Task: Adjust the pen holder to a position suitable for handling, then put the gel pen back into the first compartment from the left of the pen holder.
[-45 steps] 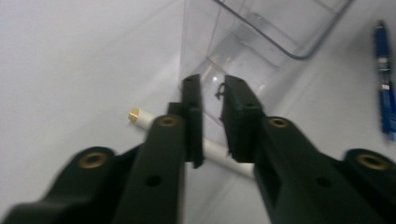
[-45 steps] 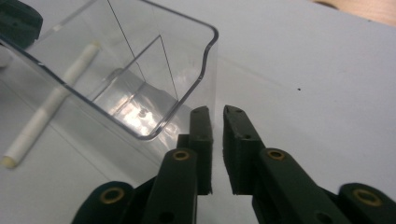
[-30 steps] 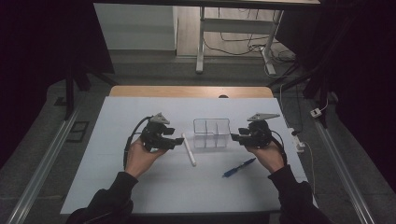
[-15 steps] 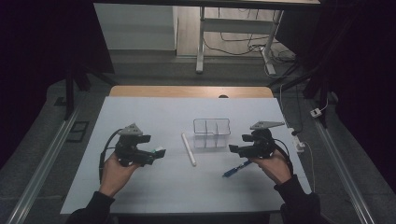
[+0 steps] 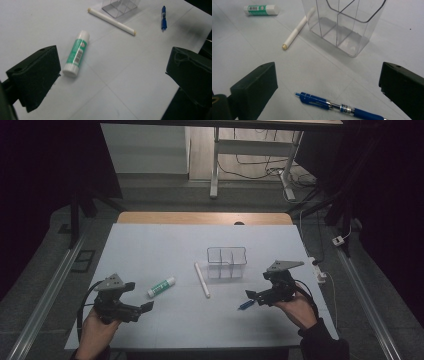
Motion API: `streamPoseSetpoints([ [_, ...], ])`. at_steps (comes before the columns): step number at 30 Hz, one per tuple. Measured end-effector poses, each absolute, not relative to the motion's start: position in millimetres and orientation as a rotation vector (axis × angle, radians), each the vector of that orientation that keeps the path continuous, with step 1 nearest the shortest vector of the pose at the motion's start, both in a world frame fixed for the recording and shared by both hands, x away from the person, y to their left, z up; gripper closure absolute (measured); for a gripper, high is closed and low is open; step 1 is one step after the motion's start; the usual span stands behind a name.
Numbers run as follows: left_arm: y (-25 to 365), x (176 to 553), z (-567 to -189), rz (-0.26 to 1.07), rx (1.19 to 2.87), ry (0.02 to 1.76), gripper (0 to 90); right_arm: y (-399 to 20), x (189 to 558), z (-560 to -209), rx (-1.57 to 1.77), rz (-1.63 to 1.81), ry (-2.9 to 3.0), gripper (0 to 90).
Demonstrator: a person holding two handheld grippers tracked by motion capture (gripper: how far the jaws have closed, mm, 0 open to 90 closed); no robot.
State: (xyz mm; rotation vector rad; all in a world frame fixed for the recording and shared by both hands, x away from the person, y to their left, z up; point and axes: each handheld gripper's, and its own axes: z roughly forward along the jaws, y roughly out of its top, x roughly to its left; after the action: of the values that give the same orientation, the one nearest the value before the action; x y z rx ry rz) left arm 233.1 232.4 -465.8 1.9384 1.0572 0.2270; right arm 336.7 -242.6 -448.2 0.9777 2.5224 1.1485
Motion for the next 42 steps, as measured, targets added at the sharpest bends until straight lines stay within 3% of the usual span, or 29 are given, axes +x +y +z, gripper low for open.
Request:
streamPoseSetpoints([
  [13,251.0,203.6,-473.6,0.277,1.953,1.149,0.0,-242.7,331.1,-454.6,1.035,1.106,2.53,0.0],
  [37,254.8,198.9,-477.8,0.27,1.996,1.187,0.0,-219.7,340.7,-482.5,1.02,0.894,2.652,0.0],
  [42,253.9,198.9,-477.6,0.275,2.007,1.186,0.0,-213.1,344.2,-487.1,1.003,0.865,2.678,13.9],
])
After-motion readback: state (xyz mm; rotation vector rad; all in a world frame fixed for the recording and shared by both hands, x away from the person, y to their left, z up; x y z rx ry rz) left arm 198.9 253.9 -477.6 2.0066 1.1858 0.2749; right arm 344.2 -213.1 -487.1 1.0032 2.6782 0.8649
